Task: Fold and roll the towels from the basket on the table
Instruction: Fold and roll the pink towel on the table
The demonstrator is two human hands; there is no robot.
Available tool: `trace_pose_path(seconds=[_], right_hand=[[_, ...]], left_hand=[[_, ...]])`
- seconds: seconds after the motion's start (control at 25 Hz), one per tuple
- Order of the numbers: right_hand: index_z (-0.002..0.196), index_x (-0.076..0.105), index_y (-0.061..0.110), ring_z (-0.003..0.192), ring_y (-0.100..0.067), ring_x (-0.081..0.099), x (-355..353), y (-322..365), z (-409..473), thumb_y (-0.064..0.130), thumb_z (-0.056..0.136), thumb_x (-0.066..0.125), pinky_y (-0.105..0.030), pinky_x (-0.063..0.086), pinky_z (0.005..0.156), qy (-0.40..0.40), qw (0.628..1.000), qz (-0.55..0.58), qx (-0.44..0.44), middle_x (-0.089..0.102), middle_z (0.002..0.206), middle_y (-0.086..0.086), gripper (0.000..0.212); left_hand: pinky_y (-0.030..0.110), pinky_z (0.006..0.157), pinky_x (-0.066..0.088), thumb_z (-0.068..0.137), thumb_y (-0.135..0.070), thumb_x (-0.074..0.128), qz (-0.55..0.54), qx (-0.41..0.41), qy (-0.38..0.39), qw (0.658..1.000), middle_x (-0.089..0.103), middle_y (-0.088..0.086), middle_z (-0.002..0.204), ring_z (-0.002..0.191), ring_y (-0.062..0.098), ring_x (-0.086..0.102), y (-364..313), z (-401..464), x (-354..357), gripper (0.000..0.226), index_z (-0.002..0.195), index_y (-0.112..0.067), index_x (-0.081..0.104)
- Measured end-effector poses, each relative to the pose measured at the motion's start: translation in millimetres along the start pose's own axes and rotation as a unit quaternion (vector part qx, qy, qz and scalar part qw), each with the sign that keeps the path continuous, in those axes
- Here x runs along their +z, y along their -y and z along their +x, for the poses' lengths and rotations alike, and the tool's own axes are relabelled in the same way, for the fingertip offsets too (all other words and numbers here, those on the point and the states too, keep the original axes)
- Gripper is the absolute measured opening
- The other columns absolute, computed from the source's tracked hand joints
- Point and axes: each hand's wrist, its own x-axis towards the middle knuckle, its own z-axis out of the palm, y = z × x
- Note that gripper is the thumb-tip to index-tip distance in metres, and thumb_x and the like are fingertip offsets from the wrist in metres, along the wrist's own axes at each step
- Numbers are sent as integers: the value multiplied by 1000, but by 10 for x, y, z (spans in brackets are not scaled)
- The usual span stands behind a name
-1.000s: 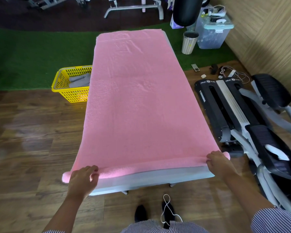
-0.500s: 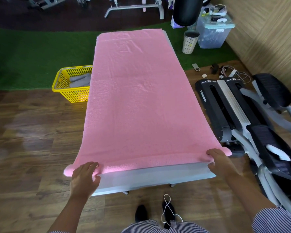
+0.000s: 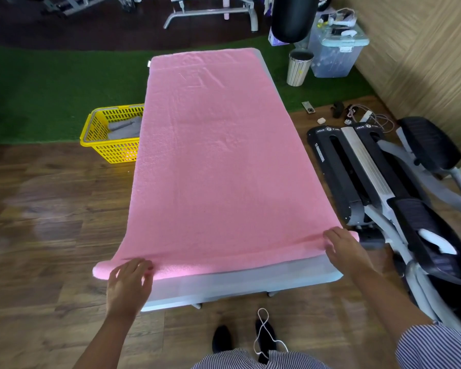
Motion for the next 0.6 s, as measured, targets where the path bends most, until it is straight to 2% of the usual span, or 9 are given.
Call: trace_pose_path(seconds=[0.08, 0.16, 0.24, 0.32, 0.4, 0.48, 0.6], right_hand=[[110, 64, 5, 107, -26, 55, 32, 0, 8, -3, 83, 54, -37, 46, 94, 11, 999, 24, 20, 63, 114, -9, 30], [118, 61, 7, 115, -23, 51, 50, -16, -4, 3, 85, 54, -36, 41, 101, 27, 999, 34, 29, 60, 121, -7, 34], [124, 57, 9, 121, -21, 47, 27, -13, 7, 6, 84, 56, -33, 35, 105, 51, 997, 38, 37, 56, 127, -4, 40], [126, 54, 10, 123, -19, 43, 10, -16, 28, 3, 81, 56, -30, 32, 107, 74, 996, 34, 37, 53, 130, -4, 46], [125, 55, 10, 121, -19, 45, 14, -29, 36, 3, 82, 56, -29, 32, 106, 78, 996, 8, 34, 55, 128, -4, 44], [116, 62, 9, 114, -22, 52, 10, -62, 25, 8, 84, 56, -31, 35, 104, 76, 996, -14, 40, 61, 120, -5, 32], [108, 67, 11, 106, -23, 57, -2, -97, -9, 14, 84, 56, -35, 38, 99, 98, 993, -44, 44, 65, 111, -4, 27]], left_hand=[[43, 72, 52, 81, -23, 48, -4, 4, -1, 1000, 70, 4, 82, 74, 27, 68, -21, 7, 17, 27, 79, -10, 72], [45, 74, 52, 75, -26, 45, 21, 2, 33, 999, 71, 7, 89, 79, 29, 67, -16, -5, 22, 35, 87, -9, 73], [46, 75, 52, 71, -31, 43, 37, 6, 59, 998, 72, 8, 95, 83, 29, 68, 9, -28, 34, 43, 94, -9, 73], [46, 74, 52, 74, -30, 43, 34, -4, 62, 998, 73, 7, 92, 81, 28, 69, 15, -28, 35, 42, 93, -8, 74], [45, 75, 51, 80, -28, 44, 26, -17, 51, 998, 74, 4, 88, 79, 26, 70, -7, 4, 24, 37, 88, -10, 75], [43, 73, 48, 82, -27, 43, 33, -11, 45, 998, 73, 0, 81, 74, 23, 70, -35, -2, 1, 35, 83, -14, 75], [41, 69, 44, 81, -30, 39, 46, -1, 67, 997, 68, -5, 70, 65, 22, 67, -48, -60, -62, 35, 79, -18, 72]])
